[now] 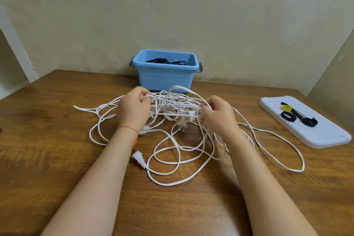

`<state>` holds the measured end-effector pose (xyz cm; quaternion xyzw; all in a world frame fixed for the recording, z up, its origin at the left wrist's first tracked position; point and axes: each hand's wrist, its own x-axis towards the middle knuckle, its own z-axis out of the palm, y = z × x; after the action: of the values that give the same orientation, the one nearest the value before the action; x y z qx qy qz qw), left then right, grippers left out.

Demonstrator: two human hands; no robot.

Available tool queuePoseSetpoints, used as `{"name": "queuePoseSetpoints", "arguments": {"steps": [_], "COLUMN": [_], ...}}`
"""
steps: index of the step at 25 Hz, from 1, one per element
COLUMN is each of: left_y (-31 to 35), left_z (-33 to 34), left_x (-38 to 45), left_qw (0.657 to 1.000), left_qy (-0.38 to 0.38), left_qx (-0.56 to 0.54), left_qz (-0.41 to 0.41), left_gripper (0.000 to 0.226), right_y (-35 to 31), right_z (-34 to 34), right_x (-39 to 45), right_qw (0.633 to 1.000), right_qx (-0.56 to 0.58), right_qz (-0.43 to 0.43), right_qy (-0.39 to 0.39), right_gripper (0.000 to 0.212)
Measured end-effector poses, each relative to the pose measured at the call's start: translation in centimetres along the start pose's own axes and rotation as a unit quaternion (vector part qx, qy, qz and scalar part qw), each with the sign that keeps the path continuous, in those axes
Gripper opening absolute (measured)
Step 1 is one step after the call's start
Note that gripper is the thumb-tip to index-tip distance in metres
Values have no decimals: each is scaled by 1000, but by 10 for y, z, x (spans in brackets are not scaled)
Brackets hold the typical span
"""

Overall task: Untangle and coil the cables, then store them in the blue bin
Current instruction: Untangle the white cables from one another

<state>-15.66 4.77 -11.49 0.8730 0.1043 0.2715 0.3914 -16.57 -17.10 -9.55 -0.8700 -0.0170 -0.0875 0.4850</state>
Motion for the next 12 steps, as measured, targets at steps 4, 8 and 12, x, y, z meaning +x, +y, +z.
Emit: {"name": "queuePoseSetpoints", "arguments": {"steps": [4,8,12], "left_y": [1,25,26], "left_z": [-1,5,10], "left_x": [0,-18,-23], "left_qw": [990,961,938], "left_qy": [-78,-94,-251], "left_qx": [-35,-63,31], "left_qz": [116,253,239], "left_gripper": [22,23,50], "right_y": [3,5,5], "right_z": [0,2,6], "right_x": [1,-1,-2], "right_qw": [998,992,992], "right_qx": [22,24,-12], "right_qz": [18,-12,-50], "right_qy": [-52,-125,-111], "right_gripper": [9,24,33]}}
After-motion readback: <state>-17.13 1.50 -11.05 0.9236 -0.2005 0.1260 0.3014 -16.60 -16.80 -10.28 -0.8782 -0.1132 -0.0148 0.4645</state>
